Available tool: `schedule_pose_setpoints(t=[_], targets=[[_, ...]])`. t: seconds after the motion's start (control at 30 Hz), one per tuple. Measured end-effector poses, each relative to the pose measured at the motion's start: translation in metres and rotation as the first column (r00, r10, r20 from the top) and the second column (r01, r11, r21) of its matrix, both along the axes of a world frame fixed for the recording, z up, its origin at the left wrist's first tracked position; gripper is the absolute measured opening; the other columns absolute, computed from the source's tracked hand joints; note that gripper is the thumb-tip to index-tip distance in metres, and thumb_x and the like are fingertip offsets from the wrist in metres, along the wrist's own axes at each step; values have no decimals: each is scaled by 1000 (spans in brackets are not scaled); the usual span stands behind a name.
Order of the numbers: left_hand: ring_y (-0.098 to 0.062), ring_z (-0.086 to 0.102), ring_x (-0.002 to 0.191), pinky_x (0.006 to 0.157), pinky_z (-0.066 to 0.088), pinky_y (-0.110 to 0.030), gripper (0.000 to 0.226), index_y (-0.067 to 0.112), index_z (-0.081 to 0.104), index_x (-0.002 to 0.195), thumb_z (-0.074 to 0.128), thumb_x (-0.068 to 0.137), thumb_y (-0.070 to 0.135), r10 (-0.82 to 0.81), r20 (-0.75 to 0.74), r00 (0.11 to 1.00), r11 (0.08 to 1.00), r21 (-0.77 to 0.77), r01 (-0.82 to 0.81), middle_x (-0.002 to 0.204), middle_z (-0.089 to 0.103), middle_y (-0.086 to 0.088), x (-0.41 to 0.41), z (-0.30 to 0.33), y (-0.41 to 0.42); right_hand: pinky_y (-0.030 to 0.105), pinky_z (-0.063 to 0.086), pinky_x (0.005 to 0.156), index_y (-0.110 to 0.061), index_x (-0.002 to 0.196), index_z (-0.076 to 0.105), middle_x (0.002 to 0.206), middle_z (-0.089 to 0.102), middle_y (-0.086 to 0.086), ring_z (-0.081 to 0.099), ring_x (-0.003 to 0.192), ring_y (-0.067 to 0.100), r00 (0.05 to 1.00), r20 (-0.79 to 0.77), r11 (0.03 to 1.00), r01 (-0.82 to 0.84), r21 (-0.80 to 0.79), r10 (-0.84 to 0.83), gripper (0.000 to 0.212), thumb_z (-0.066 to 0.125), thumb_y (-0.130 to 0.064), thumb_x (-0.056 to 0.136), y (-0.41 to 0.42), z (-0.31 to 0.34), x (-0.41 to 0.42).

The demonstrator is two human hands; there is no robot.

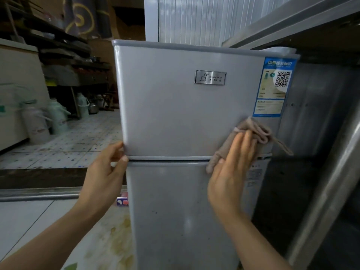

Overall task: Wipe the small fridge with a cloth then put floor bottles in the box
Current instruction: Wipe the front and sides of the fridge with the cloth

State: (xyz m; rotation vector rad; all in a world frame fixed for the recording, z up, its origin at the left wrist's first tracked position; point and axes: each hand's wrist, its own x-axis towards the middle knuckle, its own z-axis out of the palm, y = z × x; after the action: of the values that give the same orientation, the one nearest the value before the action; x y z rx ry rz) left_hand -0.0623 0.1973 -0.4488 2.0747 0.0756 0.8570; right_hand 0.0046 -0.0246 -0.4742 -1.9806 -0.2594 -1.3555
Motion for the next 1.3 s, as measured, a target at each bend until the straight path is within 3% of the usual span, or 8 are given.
schedule_pose_setpoints(t=[0.17, 0.33, 0.5, 0.63, 0.7, 0.77, 0.97, 1.3], targets=[[-1, 55, 90, 69, 43, -22, 16, 32, 50, 108, 50, 94, 24, 23, -20, 1000, 1000, 19, -23, 99, 59, 12, 9, 2, 4, 57, 19, 114, -3, 144, 27, 154, 12, 7, 11, 143, 37, 989, 118, 974, -64, -216, 91, 57, 50, -8, 92, 91, -5, -15], [6, 52, 89, 69, 39, -14, 10, 28, 52, 103, 51, 93, 25, 14, -7, 1000, 1000, -13, -15, 95, 58, 18, 10, 0, 7, 44, 14, 118, -15, 150, 8, 158, 3, -3, 6, 147, 21, 990, 112, 894, -24, -447, 83, 64, 40, -21, 95, 23, -12, 3], [4, 54, 88, 62, 40, -15, 9, 29, 52, 102, 51, 94, 25, -24, 11, 1000, 995, -100, 25, 96, 58, 17, 11, -2, 4, 45, 7, 120, -3, 150, 11, 156, 1, 8, 1, 146, 28, 997, -26, 992, 74, -103, -77, 62, 40, -4, 95, -63, 0, 24], [-9, 58, 91, 74, 52, -33, 9, 25, 54, 101, 53, 92, 23, -58, 10, 998, 985, -161, 59, 97, 59, 9, 10, 3, 3, 19, -6, 116, -8, 152, 6, 160, -2, 11, -2, 147, 24, 992, -108, 978, 81, 193, -61, 66, 35, 1, 94, -49, 13, 23], [-13, 59, 88, 78, 52, -38, 12, 22, 57, 103, 55, 91, 21, -67, 15, 998, 980, -185, 69, 96, 60, 7, 8, 6, 2, 30, -4, 119, -2, 150, 9, 158, 2, 18, 0, 147, 31, 994, -76, 964, 93, 251, -76, 65, 34, 1, 90, -18, 17, 15], [-15, 60, 88, 78, 52, -37, 13, 22, 59, 103, 55, 91, 19, -82, 17, 996, 977, -198, 84, 96, 62, 7, 7, 7, 3, 46, 1, 119, 4, 147, 15, 155, 7, 23, 3, 144, 39, 999, -7, 987, 46, 152, -46, 64, 36, -2, 87, 23, 13, 2], [-11, 62, 97, 78, 50, -19, 41, 32, 59, 118, 44, 93, 1, -308, -56, 950, 910, -309, 277, 108, 64, 12, -7, 4, 23, 50, 2, 118, -5, 149, 14, 156, 0, 8, -1, 145, 36, 999, -35, 997, -44, -61, 41, 66, 39, -16, 89, 124, 0, -28], [-8, 60, 99, 72, 46, -17, 43, 34, 53, 116, 48, 90, 0, -142, -80, 987, 953, -281, 114, 112, 59, 11, -27, -22, 65, 48, 9, 117, -15, 131, 57, 147, 40, 3, 29, 139, 33, 988, 146, 827, 49, -560, 40, 47, 60, -11, 84, 152, -27, -27]])
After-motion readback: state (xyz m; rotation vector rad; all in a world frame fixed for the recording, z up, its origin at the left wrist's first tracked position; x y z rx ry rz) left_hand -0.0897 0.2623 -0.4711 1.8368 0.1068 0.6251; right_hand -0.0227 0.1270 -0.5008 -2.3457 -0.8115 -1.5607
